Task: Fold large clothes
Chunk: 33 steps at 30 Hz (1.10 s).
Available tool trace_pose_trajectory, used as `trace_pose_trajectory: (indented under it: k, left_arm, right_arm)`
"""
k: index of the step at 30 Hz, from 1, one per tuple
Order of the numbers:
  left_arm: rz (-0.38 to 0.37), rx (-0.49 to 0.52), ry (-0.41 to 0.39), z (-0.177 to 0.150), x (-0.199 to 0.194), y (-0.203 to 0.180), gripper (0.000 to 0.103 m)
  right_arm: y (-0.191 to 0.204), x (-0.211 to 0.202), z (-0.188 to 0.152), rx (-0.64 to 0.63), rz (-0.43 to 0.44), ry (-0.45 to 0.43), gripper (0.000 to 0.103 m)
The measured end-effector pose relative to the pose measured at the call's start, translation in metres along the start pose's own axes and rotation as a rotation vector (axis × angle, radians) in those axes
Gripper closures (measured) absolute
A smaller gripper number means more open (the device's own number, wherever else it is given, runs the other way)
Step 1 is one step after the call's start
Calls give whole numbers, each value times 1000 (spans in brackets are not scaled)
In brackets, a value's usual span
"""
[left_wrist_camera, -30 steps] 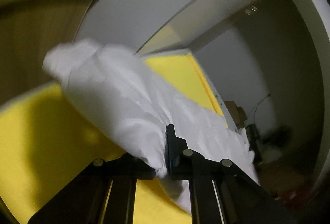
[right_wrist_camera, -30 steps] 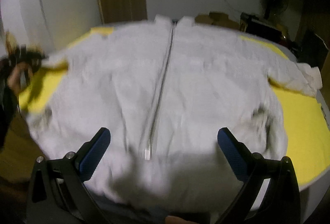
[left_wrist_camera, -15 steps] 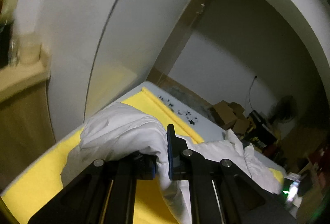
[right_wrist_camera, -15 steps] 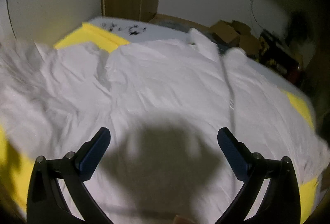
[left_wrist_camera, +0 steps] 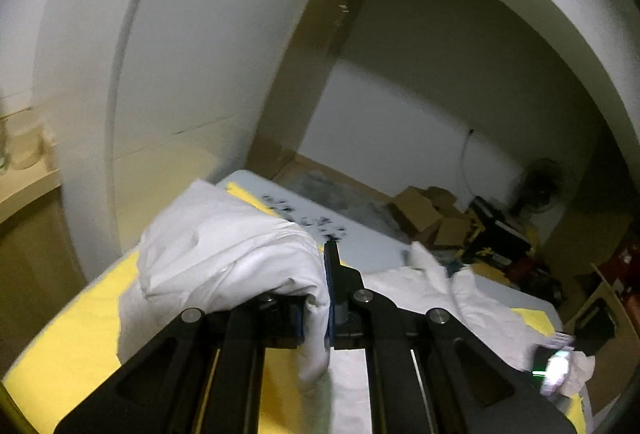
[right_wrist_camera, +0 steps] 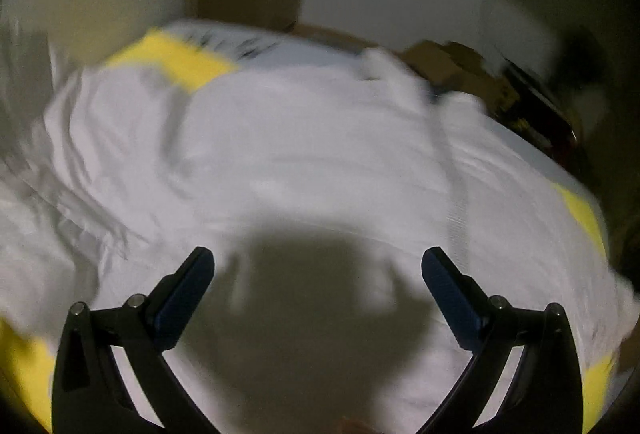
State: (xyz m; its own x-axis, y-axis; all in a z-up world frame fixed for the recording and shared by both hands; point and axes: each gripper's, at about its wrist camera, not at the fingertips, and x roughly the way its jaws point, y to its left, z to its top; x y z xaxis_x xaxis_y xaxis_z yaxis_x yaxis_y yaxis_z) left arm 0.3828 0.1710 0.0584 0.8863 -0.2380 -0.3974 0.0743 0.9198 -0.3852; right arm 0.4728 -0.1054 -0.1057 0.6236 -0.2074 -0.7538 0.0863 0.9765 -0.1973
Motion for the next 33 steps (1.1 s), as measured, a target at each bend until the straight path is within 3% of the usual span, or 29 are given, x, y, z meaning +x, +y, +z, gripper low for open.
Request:
trace_pose_trajectory:
  k: [4, 8, 13, 16, 21, 23, 26, 27, 28, 30, 33]
  left_arm:
    - [-77, 52, 20, -6, 21, -65, 97]
    - [-181, 85, 111, -39, 56, -140, 97]
    - [-242, 213, 273, -124, 95, -219, 97]
    - [-217, 255, 367, -164, 116, -234, 96]
    - [-208, 162, 615, -222, 167, -216, 94]
    - [-219, 199, 612, -233, 169, -216, 94]
    - [-271, 201, 617, -235, 164, -217, 75]
    - [-311, 194, 626, -232, 156, -215, 57]
    - [-340, 197, 632, -231, 151, -215, 47]
    - [-382, 249, 632, -224, 128, -215, 5]
    - [-376, 306, 500, -214, 70, -205, 0]
  right_arm:
    - [-92, -52, -36, 167, 20, -54, 0]
    - [-174, -89, -93, 332, 0, -72, 0]
    - [-228, -118, -154, 469, -37, -59, 0]
    - [-247, -128, -179, 500, -56, -59, 0]
    - [-261, -137, -196, 504, -56, -68, 0]
    - [-262, -134, -198, 512, -49, -68, 0]
    - [-263, -134, -202, 512, -34, -64, 0]
    - [-261, -135, -201, 506, -30, -65, 0]
    - [-259, -136, -199, 500, -29, -67, 0]
    - [-254, -141, -192, 480, -33, -84, 0]
    - [-243, -150, -176, 425, -54, -124, 0]
